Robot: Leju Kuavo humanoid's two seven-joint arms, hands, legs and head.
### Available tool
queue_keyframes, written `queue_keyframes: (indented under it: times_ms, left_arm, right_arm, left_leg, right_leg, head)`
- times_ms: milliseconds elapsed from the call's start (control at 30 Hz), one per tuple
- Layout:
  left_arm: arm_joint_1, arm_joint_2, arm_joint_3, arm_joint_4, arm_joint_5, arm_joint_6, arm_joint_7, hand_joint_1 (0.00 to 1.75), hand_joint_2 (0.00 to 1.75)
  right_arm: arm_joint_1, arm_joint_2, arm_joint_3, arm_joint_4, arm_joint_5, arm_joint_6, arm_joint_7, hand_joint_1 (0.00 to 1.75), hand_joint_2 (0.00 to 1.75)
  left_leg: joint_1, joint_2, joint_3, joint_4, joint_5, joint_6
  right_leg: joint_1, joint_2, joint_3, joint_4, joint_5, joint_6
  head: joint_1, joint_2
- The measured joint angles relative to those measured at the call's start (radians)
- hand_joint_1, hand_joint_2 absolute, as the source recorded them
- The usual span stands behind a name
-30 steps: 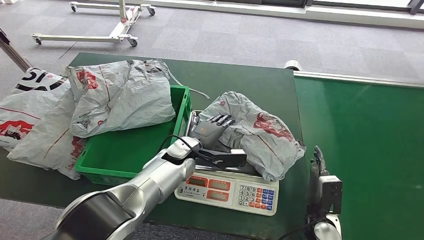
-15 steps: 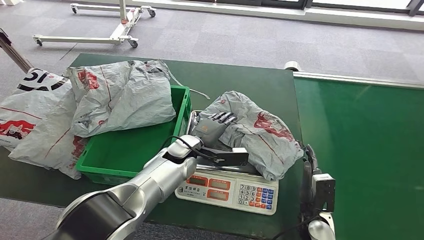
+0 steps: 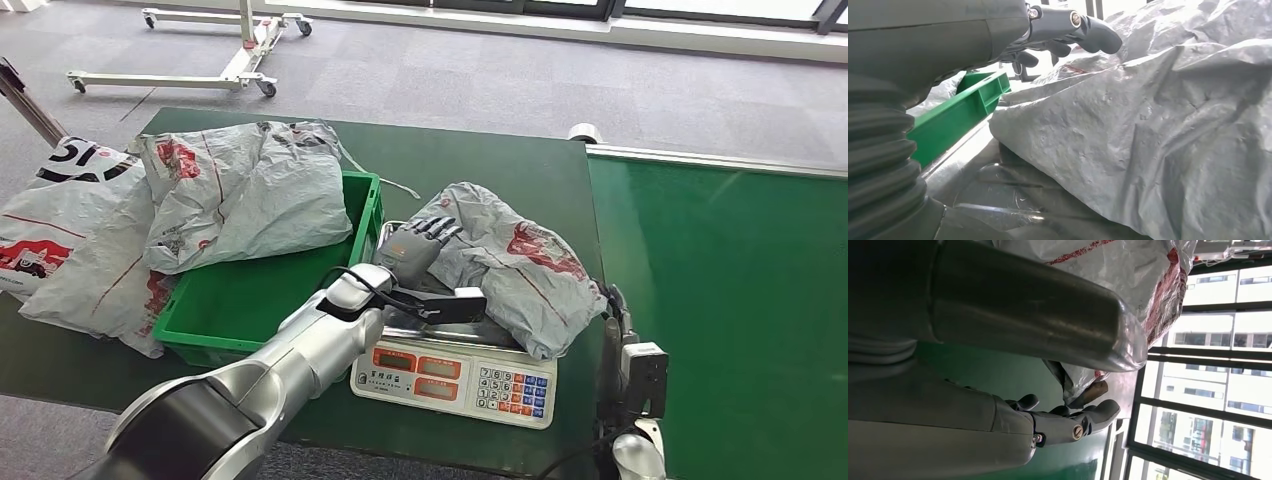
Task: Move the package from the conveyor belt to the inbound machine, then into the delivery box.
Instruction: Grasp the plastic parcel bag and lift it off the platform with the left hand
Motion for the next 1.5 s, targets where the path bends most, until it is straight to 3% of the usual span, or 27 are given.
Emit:
queue_keyframes:
  times_ms: [100,1267,1400,1500]
  left_arm:
    - [-0.005,-0.001,0.0,0.0,-0.006,-0.02,-0.001,1.75,1.75]
    - [-0.001,0.002,0.0,0.005,-0.043,-0.036,0.002,1.72,1.75]
    - [-0.005,0.006,0.005,0.004,-0.048,0.016,-0.011,1.75,1.75]
    - [-0.03,0.017,0.041,-0.007,0.023,0.103,-0.076,1.75,1.75]
  right_arm:
    - [-0.003,0.001,0.0,0.004,-0.002,0.0,-0.001,0.0,0.0]
    - [-0.004,0.015,0.0,0.005,0.004,0.015,-0.001,0.0,0.0]
    - [-0.004,0.017,0.0,0.005,0.004,0.015,-0.001,0.0,0.0]
    - [-0.004,0.017,-0.001,0.005,-0.001,0.01,-0.002,0.0,0.0]
  left_leg:
    - [0.0,0.0,0.0,0.0,0.0,0.0]
    - [0.0,0.0,-0.004,0.0,0.0,0.0]
    - [0.0,0.0,-0.004,0.0,0.001,0.0]
    - [0.0,0.0,-0.006,0.0,0.002,-0.001]
  right_leg:
    - [0.0,0.0,0.0,0.0,0.0,0.0]
    - [0.0,0.0,-0.004,0.0,0.0,0.0]
    - [0.0,0.0,-0.005,0.0,0.0,0.0]
    - [0.001,0.0,-0.007,0.0,0.001,-0.001]
  head:
    - [0.0,0.0]
    - [0.0,0.0]
    - [0.0,0.0]
    - [0.0,0.0]
